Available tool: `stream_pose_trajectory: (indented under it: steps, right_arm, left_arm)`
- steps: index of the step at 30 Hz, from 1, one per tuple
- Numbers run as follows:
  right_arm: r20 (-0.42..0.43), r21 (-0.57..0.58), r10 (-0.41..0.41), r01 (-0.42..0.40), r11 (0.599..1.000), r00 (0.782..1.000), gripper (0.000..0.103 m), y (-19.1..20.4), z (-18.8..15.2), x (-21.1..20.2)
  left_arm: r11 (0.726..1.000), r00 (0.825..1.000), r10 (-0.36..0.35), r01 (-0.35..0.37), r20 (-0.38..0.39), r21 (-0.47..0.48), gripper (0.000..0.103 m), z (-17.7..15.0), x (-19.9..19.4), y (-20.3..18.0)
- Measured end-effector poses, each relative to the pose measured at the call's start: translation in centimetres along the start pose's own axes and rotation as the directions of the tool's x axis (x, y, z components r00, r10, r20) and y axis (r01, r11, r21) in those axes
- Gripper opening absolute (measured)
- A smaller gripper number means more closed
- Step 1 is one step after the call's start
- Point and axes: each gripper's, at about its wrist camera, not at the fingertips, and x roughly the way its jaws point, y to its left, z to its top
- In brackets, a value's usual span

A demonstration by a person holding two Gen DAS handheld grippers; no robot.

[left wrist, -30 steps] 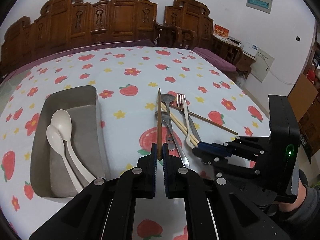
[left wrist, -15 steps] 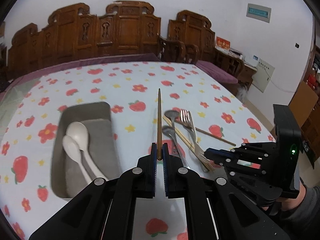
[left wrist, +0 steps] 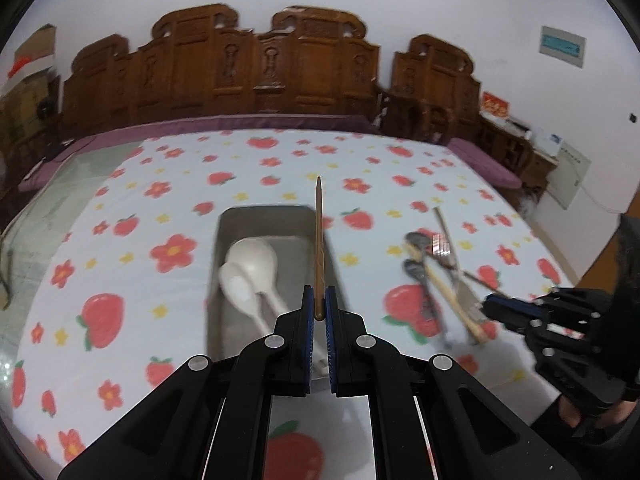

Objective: Organize utensils
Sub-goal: 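Lift the wooden chopstick with the left gripper and carry it over the tray, then lower the chopstick into the tray and open the left gripper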

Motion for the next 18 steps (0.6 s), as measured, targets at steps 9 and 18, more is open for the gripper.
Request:
stream_pose_trajectory:
  steps: [9,18]
  right_arm:
    - [-0.011,-0.014,0.025,-0.025,1.000,1.000,0.002,2.0,0.9,0.3]
    - [-0.018,-0.041,0.031,-0.032,0.999,0.999,0.002,3.3,1.1,0.2]
  left_arm:
    - [0.997,0.992,0.078,-0.079,-0.096,-0.010,0.005,-1.1,2.3,2.0]
    - [0.997,0.988,0.074,-0.076,-0.137,-0.007,0.005,-2.0,2.1,2.0]
